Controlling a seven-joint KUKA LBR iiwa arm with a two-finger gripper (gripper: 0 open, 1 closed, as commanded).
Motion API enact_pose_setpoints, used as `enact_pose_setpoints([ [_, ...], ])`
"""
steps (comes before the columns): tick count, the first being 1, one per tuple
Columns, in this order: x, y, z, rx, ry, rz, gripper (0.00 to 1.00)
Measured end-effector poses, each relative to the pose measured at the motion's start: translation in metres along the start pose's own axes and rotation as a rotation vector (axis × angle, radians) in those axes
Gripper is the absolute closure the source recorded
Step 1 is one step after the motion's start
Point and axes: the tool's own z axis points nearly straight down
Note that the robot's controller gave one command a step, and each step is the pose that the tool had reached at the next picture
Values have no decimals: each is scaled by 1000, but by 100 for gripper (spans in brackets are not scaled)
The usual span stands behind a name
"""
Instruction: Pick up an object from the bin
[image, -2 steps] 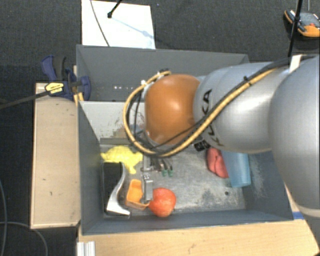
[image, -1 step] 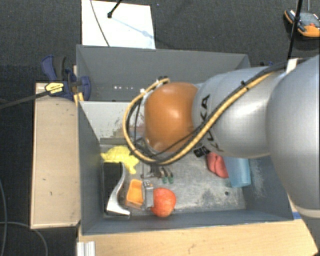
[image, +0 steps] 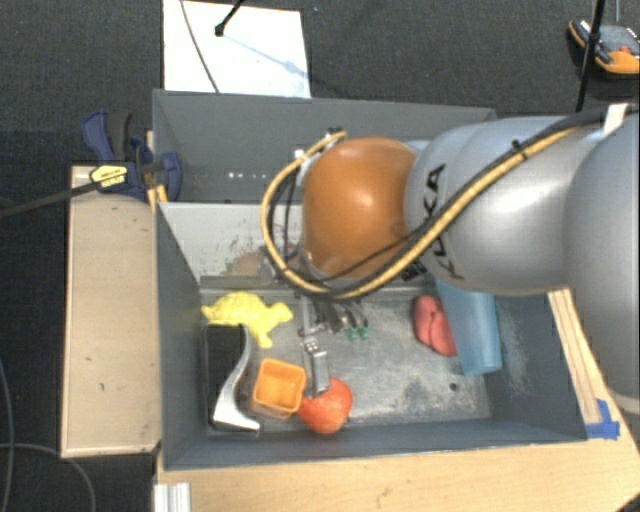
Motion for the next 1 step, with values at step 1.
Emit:
enact_pose_setpoints([
  [1,5,-11,-57,-3,5,-22,0],
])
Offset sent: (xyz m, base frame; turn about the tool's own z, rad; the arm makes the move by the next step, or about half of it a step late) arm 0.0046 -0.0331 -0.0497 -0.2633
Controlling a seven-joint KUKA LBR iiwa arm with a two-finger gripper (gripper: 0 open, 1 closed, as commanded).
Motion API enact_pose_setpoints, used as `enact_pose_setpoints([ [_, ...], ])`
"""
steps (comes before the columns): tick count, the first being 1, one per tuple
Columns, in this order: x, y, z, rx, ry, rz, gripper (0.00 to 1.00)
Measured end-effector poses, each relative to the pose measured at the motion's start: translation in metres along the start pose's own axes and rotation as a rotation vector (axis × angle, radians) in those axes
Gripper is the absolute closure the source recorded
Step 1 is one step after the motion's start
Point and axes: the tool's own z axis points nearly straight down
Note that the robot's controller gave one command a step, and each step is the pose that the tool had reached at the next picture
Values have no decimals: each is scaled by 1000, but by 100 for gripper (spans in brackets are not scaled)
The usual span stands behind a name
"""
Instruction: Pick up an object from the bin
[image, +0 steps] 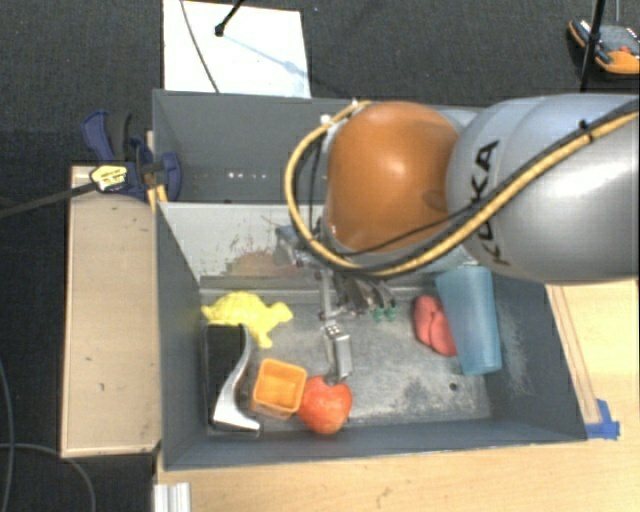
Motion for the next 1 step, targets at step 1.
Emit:
enact_pose_setpoints([
  [1,-5,-9,15,1,-21,-36,0],
])
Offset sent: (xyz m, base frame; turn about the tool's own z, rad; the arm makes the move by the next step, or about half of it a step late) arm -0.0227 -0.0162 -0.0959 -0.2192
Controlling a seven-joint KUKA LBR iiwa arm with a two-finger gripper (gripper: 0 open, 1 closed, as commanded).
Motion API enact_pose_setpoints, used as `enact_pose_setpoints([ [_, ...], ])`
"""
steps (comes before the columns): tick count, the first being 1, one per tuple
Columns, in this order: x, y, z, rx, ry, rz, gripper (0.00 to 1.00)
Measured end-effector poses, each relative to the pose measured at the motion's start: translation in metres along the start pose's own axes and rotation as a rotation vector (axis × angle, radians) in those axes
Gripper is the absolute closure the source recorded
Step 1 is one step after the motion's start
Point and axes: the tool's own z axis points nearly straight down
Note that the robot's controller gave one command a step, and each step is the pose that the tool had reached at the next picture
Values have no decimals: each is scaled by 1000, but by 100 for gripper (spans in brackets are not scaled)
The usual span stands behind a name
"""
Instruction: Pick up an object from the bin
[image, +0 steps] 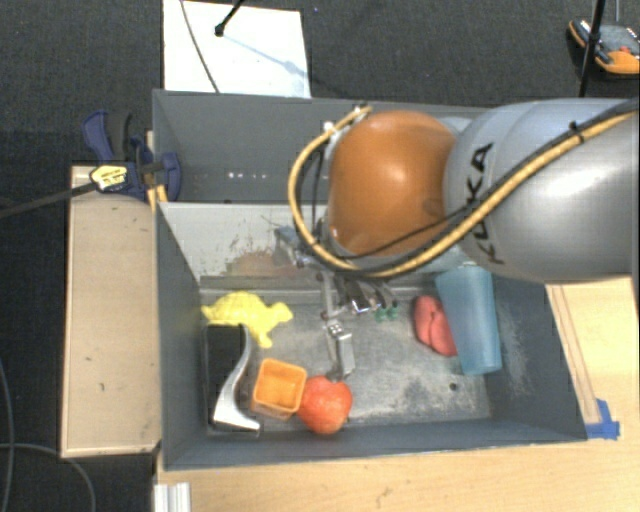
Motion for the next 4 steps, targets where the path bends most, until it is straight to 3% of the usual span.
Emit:
enact_pose_setpoints([
  [1,23,0,65,-2,12,-166,0],
  [2,48,-18,83,-4,25,-208,0],
  [3,58,-11,85,-2,14,-198,0],
  [4,63,-10,124,-2,8,-335,0],
])
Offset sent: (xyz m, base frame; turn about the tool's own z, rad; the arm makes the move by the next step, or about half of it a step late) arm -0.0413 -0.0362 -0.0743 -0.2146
